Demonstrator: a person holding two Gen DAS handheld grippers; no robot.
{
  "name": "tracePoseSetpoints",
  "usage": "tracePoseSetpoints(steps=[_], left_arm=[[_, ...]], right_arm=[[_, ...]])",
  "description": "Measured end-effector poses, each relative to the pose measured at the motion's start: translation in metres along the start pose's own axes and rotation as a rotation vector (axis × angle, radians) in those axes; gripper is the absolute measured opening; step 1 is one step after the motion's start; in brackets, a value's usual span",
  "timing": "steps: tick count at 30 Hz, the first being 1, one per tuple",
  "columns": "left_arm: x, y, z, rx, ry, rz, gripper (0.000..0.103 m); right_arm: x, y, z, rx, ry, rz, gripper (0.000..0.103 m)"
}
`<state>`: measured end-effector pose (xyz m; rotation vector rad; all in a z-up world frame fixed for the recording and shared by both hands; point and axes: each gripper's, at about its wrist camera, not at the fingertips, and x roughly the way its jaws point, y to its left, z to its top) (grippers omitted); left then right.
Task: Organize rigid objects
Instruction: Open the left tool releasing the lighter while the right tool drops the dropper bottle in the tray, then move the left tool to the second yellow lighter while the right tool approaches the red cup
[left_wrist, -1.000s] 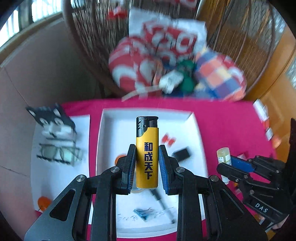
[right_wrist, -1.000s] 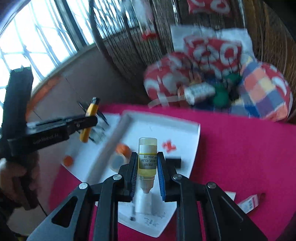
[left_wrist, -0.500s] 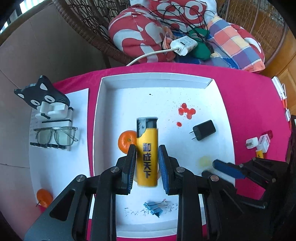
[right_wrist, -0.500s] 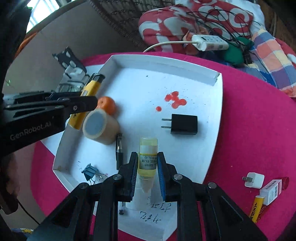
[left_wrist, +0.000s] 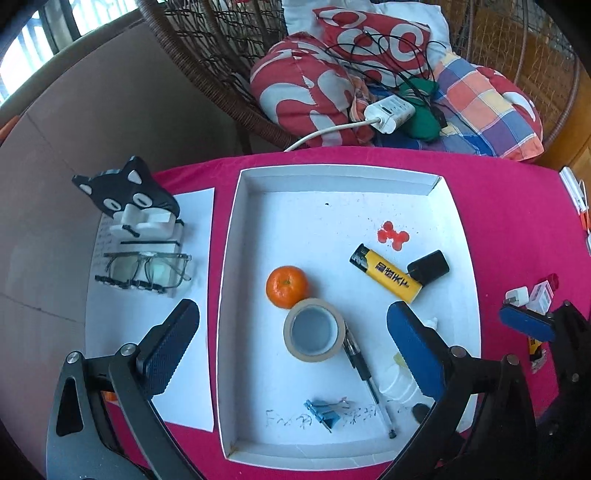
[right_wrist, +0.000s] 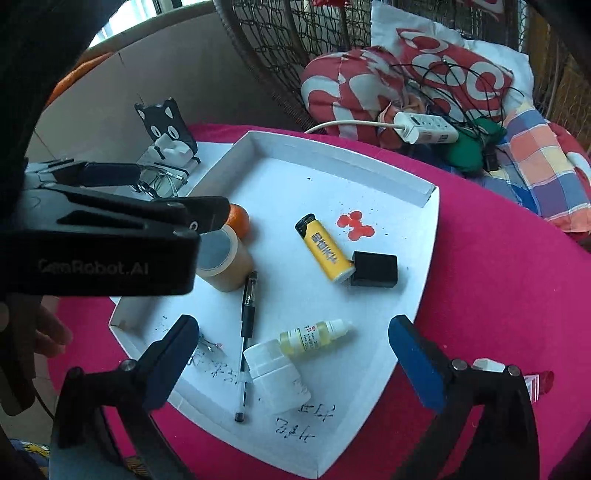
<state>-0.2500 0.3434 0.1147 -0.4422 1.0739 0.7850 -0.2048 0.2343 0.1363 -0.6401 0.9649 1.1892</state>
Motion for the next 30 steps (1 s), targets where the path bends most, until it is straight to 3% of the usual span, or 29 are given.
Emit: tracePoseSetpoints(steps=[9,18,24,30], left_arm=[[-0.02,-0.029,-0.006,-0.004,-0.037,-0.037,0.103],[-0.027,-0.129,-0.016,0.139,-0.016,-0.157,0.103],[-0.016,-0.202,-0.035,0.241,0.051,-0.213,0.103],[0.014,-0.252,-0.047,0.249,0.165,-0.252,0.103]], right_arm=[[-0.051,-0.041,-0.011,0.074,-0.113,-0.06,0.103],[-0.134,-0.149,-0.055,0.352,-0.292,-0.185,0.103],[-0.156,-0.212,-0.102,0.517,-0.282,-0.233,0.103],[-0.17,-0.25,-0.138,0.589,-0.258,-0.261,0.103]])
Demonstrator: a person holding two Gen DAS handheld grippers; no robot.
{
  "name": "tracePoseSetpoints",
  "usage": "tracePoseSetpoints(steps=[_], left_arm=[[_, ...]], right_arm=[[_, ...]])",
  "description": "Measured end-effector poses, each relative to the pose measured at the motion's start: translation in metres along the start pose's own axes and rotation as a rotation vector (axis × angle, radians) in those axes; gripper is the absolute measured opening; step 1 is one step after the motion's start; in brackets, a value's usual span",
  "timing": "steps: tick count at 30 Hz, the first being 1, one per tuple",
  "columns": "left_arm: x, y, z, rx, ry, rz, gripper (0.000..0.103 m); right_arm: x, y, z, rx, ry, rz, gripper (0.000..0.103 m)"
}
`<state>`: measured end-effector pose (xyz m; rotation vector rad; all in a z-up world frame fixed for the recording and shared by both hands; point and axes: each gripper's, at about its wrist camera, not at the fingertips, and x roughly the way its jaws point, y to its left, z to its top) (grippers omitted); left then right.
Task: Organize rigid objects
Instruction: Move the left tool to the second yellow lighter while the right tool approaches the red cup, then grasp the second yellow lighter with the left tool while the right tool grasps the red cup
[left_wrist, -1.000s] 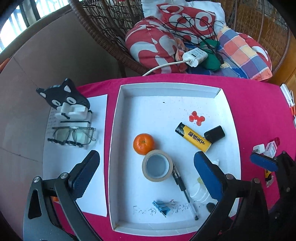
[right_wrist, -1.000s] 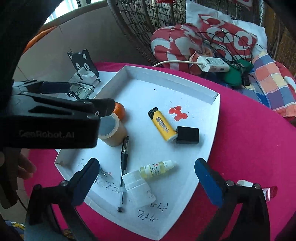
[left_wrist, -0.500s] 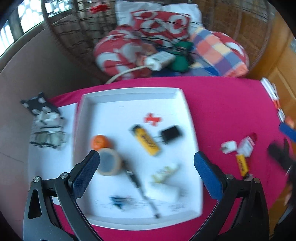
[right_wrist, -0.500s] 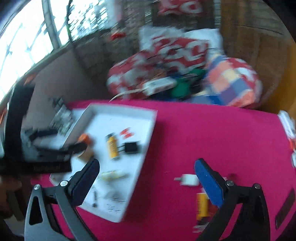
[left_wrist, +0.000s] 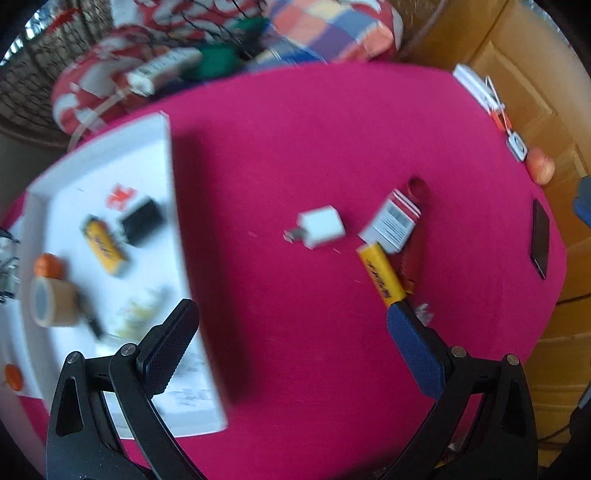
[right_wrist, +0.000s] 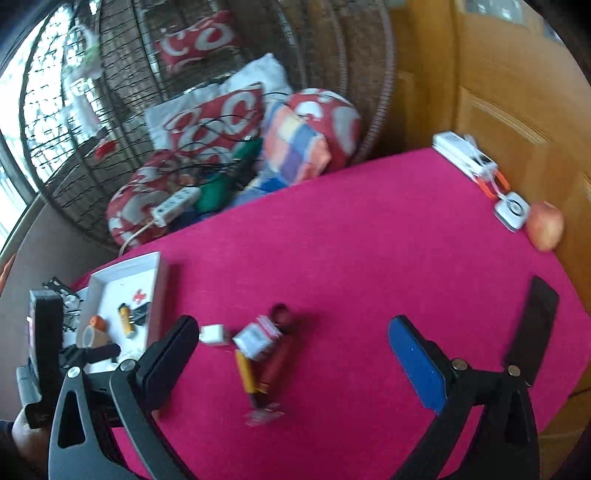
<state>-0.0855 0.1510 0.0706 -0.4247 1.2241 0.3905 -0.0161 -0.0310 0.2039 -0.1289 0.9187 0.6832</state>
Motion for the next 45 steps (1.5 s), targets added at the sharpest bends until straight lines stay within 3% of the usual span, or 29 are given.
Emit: tracePoseSetpoints(steps=[7,13,15,17,18,20,24,26,27,29,39,45], left_arm=[[0.04,-0.027,0.008,-0.097,0.088,-0.009,0.102],[0.054,-0.046,0.02,-0.127,0.056,0.06,0.102],[0.061,-0.047,0.023,-0.15,0.057,0.085,0.091],[0.067,-0.047,0.024,-0.156,0.063,0.094,0.089],[0.069,-0.048,0.024,-0.151,0.069,0.104,0.078],[0.074,-0.052,0.021,-0.13,0.095,0.112,0.066],[0.074,-0.073,0.01,-0.049,0.083,0.119,0.062],[0.072,-0.08,0.008,-0.026,0.07,0.109,0.046],[0.071,-0.081,0.007,-0.02,0.065,0.097,0.032],[0.069,-0.082,0.004,-0.012,0.059,0.087,0.024],[0.049,-0.028,-0.014,-0.149,0.044,0.024,0.023],[0.021,-0.023,-0.018,-0.177,-0.014,-0.008,0.023]], right_arm=[[-0.008,-0.049,0.002,0.011,0.015,-0.038,0.103],[-0.008,-0.077,0.005,0.009,0.032,-0.05,0.103],[-0.008,-0.082,0.005,-0.004,0.039,-0.05,0.103],[-0.007,-0.085,0.005,-0.021,0.048,-0.047,0.103],[-0.007,-0.087,0.004,-0.032,0.054,-0.044,0.103],[-0.005,-0.089,0.004,-0.046,0.062,-0.037,0.103],[0.002,-0.092,0.009,-0.051,0.074,-0.017,0.103],[0.006,-0.09,0.012,-0.057,0.078,-0.003,0.103],[0.008,-0.089,0.012,-0.062,0.079,0.005,0.103],[0.014,-0.081,0.014,-0.085,0.083,0.033,0.103],[0.073,-0.017,0.003,-0.284,0.232,0.164,0.103],[0.108,0.012,0.008,-0.353,0.264,0.16,0.102]])
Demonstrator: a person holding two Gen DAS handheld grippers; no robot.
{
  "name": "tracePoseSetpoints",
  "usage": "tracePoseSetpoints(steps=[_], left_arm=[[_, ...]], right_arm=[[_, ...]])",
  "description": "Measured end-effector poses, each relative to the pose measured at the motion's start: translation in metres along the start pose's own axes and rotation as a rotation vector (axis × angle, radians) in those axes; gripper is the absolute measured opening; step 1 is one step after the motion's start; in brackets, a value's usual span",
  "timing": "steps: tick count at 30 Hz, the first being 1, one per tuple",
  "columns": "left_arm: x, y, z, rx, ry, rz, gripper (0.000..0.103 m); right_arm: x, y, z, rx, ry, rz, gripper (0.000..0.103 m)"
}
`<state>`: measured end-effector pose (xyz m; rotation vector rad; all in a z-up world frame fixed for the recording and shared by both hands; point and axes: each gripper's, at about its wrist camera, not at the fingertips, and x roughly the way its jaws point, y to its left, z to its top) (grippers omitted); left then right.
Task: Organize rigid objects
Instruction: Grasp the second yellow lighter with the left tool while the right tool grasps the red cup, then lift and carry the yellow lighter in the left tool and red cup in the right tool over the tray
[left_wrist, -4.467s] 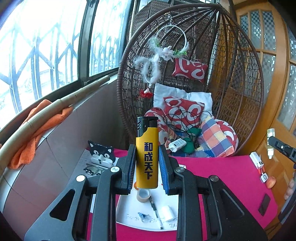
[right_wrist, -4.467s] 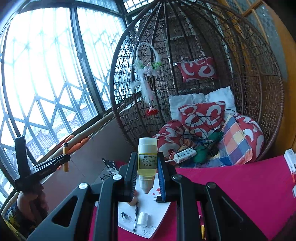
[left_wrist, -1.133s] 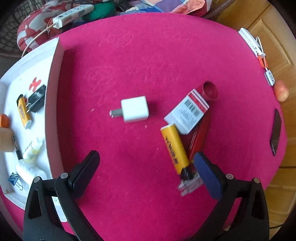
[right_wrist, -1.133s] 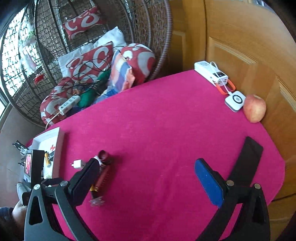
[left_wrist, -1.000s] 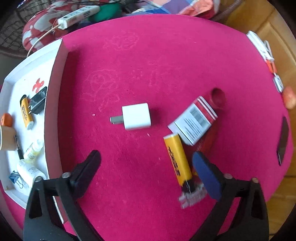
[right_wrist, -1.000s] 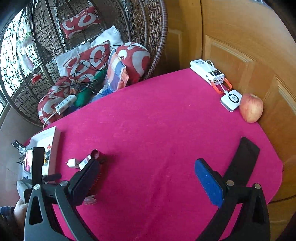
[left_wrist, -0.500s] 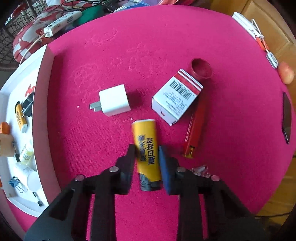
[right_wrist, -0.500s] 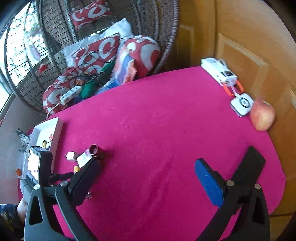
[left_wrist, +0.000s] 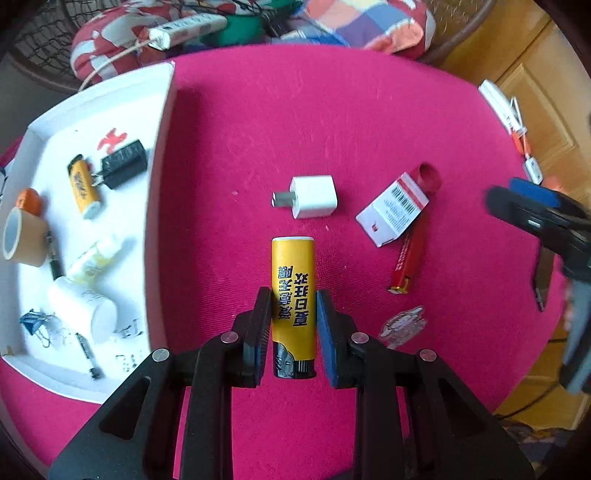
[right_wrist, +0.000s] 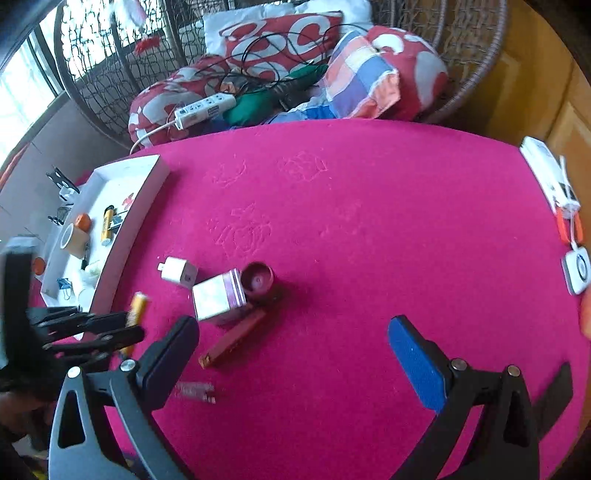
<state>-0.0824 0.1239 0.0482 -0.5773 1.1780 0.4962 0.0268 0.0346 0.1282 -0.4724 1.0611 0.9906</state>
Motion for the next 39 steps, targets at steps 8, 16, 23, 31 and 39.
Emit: tracePoseSetpoints(steps=[8,16,23,31,39], left_arm=[[-0.017,0.015,-0.01,-0.026,-0.025,-0.001,0.023],[-0.024,0.016,-0.004,-0.036,-0.034,-0.008,0.023],[-0.026,0.018,-0.006,-0.035,-0.035,-0.017,0.023],[-0.042,0.022,-0.002,-0.043,-0.079,-0.035,0.023],[-0.113,0.013,0.019,0.014,-0.309,-0.024,0.023]], right_arm=[[0.036,0.017,0.016,-0.066,0.076,0.008,0.062],[0.048,0.012,0.017,-0.064,0.109,0.039,0.035],[0.052,0.009,0.017,-0.054,0.127,0.056,0.03],[0.058,0.022,0.022,-0.13,0.114,0.046,0.028],[-0.026,0.013,0.034,-0.045,-0.085,0.122,0.028]])
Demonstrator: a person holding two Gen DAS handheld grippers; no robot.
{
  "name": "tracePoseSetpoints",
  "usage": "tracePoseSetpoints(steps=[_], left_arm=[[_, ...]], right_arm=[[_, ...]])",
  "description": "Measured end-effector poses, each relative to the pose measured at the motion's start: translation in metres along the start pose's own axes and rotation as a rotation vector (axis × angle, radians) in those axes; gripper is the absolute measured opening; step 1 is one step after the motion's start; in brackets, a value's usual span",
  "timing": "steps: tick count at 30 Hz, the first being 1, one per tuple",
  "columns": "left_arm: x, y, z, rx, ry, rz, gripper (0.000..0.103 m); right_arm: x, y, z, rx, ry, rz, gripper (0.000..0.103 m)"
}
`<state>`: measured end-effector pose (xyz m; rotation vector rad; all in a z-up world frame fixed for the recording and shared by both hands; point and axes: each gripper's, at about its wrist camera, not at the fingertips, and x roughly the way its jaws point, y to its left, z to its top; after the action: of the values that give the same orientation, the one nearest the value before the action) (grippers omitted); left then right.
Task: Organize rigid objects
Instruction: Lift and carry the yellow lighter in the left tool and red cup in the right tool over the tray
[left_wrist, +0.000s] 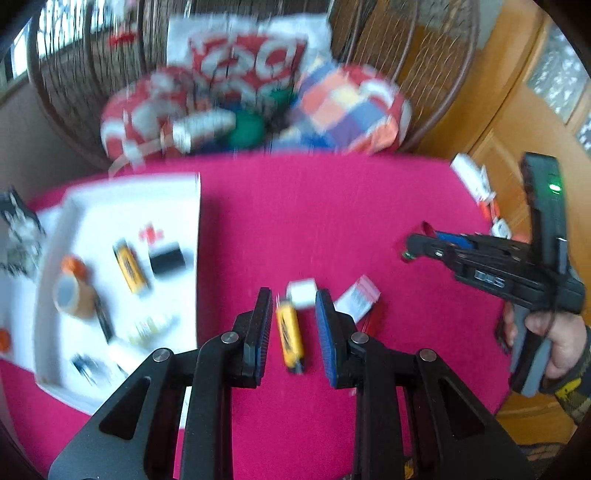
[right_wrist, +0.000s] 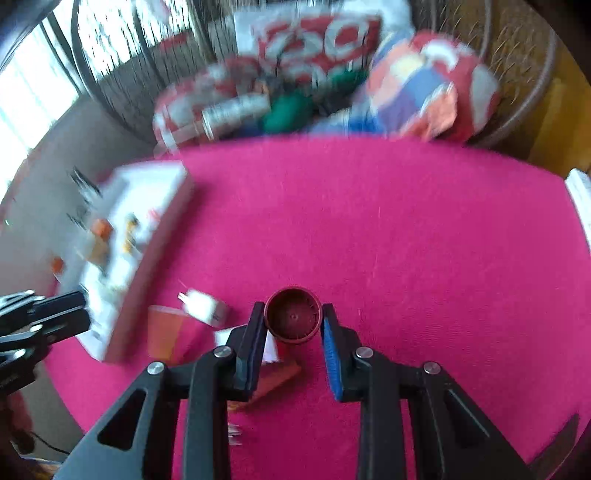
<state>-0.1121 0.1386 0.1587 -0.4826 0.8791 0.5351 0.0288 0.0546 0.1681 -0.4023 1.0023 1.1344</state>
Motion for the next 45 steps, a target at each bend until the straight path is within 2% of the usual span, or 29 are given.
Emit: tracePoseSetpoints(steps=[3,5,9,12,15,20,22,27,29,33,39,43,45], left_arm=[[-0.013,0.007,0.011,-0.011,-0.04,-0.002,0.023],[-0.006,0.017,0.013,-0.025,-0.004,0.002,0.023],[0.04,0.02,-0.012,-0.095,0.168,-0.024,0.023],[0.085,0.003,-0.034,-0.064,0.29,0.021,0.023],[0.121,-0.011,-0.046,-0.054,0.359,0.062,0.023],[0.151,-0.014,-0.048,-0.067,0.382,0.145,0.028],[0.15,-0.016,-0.048,-0.056,0.356,0.171,0.028],[0.136,-0.008,-0.054,-0.077,0.329,0.114,0.023],[0.118,0.0,-0.052,-0.105,0.284,0.084,0.023],[0.065,0.009,-0.036,-0.085,0.145,0.063,0.023],[-0.054,0.016,0.006,-0.066,-0.174,0.066,0.023],[-0.136,0.043,0.035,-0.084,-0.378,0.117,0.023],[-0.164,0.055,0.039,-0.1,-0.431,0.137,0.023]], right_arm=[[-0.052,0.011,0.013,-0.003,-0.128,0.033,0.028],[-0.076,0.016,0.019,-0.004,-0.189,0.047,0.028],[-0.102,0.022,0.023,0.014,-0.253,0.072,0.028],[-0.113,0.021,0.021,0.028,-0.263,0.078,0.028],[-0.124,0.018,0.019,0.02,-0.273,0.06,0.028],[-0.146,0.003,0.013,0.04,-0.292,0.034,0.028],[-0.153,-0.002,0.011,0.049,-0.3,0.034,0.028],[-0.171,0.0,0.013,0.043,-0.346,0.048,0.028],[-0.179,0.007,0.016,0.025,-0.372,0.052,0.028],[-0.194,0.024,0.024,-0.011,-0.429,0.076,0.028],[-0.211,0.058,0.034,-0.094,-0.51,0.097,0.028],[-0.214,0.073,0.039,-0.116,-0.541,0.126,0.028],[-0.212,0.08,0.041,-0.122,-0.546,0.139,0.028]])
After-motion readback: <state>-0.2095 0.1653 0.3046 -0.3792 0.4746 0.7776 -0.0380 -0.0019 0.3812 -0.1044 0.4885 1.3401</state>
